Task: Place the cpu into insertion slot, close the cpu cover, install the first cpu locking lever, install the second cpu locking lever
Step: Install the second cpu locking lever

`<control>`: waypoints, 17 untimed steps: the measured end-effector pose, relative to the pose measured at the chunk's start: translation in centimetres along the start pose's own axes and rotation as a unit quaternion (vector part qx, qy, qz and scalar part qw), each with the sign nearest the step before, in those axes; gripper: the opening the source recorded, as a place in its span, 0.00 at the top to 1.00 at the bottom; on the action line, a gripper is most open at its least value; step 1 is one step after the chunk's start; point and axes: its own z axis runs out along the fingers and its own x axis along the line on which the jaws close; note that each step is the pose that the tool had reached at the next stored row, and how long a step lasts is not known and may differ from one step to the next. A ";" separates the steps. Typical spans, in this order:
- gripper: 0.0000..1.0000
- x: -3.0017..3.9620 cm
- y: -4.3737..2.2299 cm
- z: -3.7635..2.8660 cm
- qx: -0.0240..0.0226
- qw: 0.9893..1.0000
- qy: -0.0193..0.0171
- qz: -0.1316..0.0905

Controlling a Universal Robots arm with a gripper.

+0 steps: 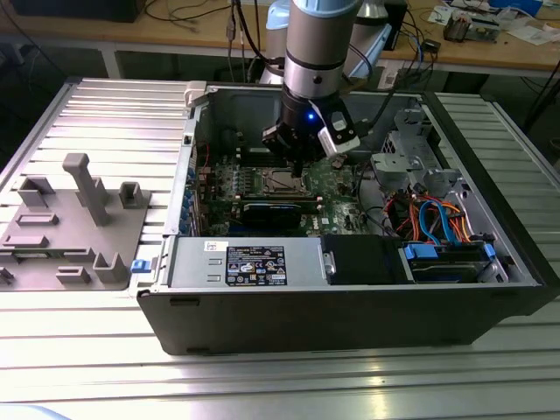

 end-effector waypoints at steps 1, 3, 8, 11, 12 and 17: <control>0.89 0.11 -0.01 0.09 0.000 1.000 0.001 0.000; 0.89 0.43 -0.04 0.21 0.000 1.000 0.005 0.000; 0.89 0.48 -0.71 0.35 -0.003 1.000 0.007 -0.026; 0.89 0.52 -0.89 0.59 -0.005 0.999 0.008 -0.034; 0.89 0.62 -0.97 0.63 -0.005 0.999 0.008 -0.034; 0.89 1.55 -1.13 0.79 -0.009 0.999 0.008 -0.034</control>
